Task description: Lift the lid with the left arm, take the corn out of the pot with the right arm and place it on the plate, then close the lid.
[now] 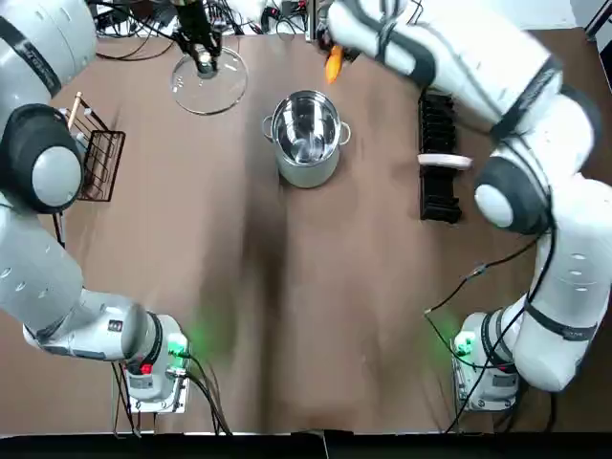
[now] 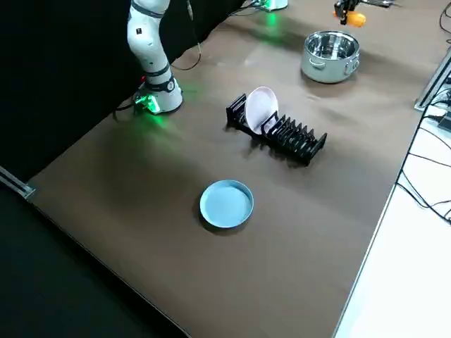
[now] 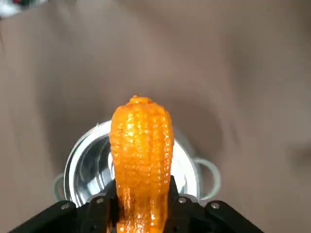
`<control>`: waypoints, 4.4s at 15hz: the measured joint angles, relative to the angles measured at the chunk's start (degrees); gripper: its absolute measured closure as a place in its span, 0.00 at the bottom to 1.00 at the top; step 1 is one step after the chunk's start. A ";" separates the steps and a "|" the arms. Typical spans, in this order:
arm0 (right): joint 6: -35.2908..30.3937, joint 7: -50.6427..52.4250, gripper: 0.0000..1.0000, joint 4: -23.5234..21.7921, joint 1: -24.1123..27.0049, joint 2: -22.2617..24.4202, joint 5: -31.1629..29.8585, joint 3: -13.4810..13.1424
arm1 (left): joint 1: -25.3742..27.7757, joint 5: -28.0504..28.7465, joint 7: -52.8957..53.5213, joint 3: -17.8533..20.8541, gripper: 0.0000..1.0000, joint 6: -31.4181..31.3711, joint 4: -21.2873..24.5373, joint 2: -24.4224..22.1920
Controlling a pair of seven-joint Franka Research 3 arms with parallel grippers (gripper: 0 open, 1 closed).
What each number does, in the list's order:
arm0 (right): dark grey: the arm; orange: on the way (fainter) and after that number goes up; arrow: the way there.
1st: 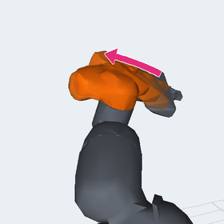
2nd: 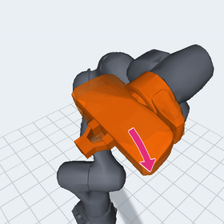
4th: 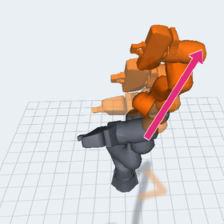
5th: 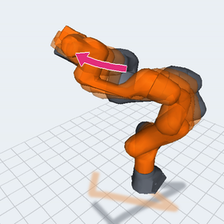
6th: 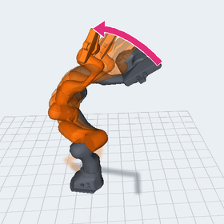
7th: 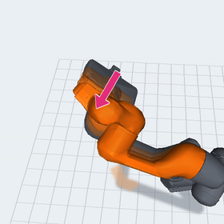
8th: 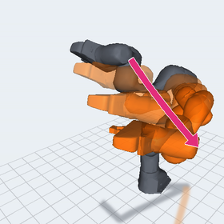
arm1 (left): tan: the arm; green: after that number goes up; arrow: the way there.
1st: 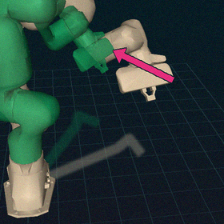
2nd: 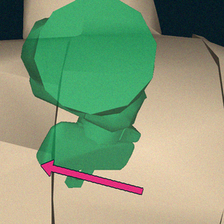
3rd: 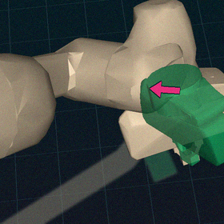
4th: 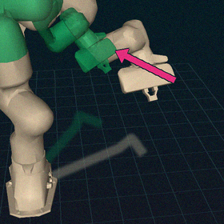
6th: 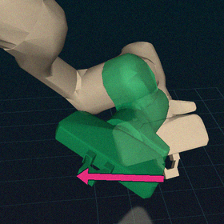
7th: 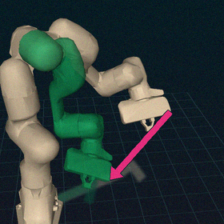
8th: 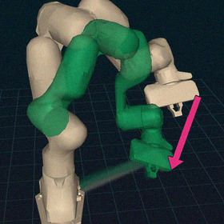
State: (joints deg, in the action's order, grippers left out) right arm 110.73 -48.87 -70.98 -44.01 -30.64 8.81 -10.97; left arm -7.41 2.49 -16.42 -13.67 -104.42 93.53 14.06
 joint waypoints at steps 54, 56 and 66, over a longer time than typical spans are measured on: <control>32.68 69.15 0.10 -41.02 60.55 -1.48 -7.78 -0.40 | -27.63 8.87 -38.67 2.70 0.49 -25.39 -2.17 15.71; 32.10 69.22 0.00 -40.46 60.51 -1.35 -7.80 -0.09 | -27.71 8.88 -39.13 2.70 0.49 -25.32 -1.98 15.68; -1.35 69.23 0.00 -33.43 52.42 18.31 -7.52 1.97 | -27.82 9.14 -39.72 2.73 0.49 -25.15 -1.96 15.65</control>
State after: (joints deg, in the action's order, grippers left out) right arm 109.38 20.36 -104.41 8.41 -12.33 1.29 -8.99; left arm -35.23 11.63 -56.14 -10.94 -129.57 91.57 29.71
